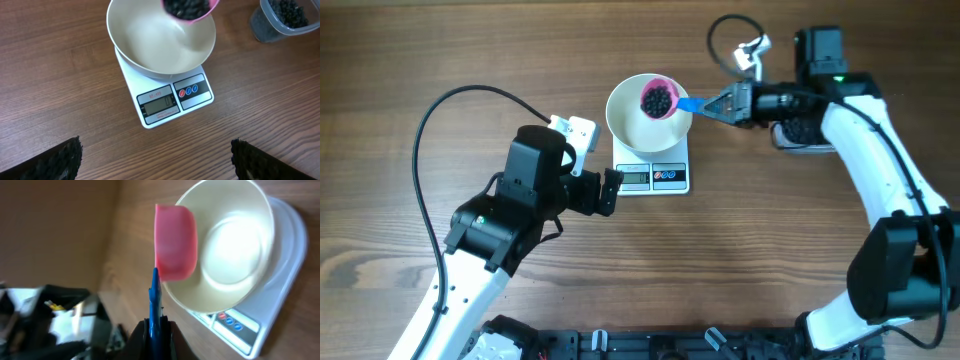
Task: Scoop item into bowl and weigh 150g on scale
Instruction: 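Tilt the pink scoop with the right gripper to pour beans into bowl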
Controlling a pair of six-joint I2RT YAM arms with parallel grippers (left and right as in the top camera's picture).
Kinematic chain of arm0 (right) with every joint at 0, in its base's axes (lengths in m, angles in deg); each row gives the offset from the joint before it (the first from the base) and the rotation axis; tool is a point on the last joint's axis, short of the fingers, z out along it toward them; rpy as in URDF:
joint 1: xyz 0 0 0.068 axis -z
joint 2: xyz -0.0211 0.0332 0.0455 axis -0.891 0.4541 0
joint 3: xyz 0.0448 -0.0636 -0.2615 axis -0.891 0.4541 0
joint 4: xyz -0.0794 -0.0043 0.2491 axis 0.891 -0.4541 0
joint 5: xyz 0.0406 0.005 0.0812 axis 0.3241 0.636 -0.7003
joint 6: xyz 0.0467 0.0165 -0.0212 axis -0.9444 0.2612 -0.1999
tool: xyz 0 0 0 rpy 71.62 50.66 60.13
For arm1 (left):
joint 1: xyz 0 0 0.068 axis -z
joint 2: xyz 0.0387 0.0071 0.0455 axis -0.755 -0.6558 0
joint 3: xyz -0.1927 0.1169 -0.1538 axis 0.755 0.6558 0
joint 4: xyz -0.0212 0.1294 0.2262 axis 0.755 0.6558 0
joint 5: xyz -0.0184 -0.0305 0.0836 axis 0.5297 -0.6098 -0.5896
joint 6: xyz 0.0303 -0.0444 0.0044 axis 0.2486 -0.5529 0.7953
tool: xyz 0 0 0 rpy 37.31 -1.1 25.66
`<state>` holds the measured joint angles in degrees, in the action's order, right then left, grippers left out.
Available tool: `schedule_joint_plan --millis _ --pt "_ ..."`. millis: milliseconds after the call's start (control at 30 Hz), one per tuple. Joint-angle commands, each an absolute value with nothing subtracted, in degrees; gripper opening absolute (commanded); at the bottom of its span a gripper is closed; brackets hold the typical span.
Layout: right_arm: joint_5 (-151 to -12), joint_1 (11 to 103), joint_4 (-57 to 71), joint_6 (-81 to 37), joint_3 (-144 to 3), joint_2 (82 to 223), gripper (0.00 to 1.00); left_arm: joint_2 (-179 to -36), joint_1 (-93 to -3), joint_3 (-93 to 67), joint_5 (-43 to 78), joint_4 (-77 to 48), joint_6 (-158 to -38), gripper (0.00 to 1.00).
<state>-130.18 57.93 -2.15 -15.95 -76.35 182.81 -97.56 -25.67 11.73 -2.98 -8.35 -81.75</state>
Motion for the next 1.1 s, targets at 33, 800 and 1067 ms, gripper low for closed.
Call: schedule_joint_plan --millis 33,800,1067 --pt "-110.05 52.97 -0.25 -12.39 -76.33 176.71 0.04 -97.69 -25.49 11.45 -3.55 -8.33 -82.25 1.0" --pt "-85.97 39.6 0.71 8.64 -76.28 169.3 0.04 -97.69 -25.51 11.45 -3.55 -8.33 -82.25 1.0" --pt "-72.35 35.2 2.35 10.12 -76.28 169.3 0.04 -97.69 -25.49 11.45 -3.55 -8.33 -82.25 1.0"
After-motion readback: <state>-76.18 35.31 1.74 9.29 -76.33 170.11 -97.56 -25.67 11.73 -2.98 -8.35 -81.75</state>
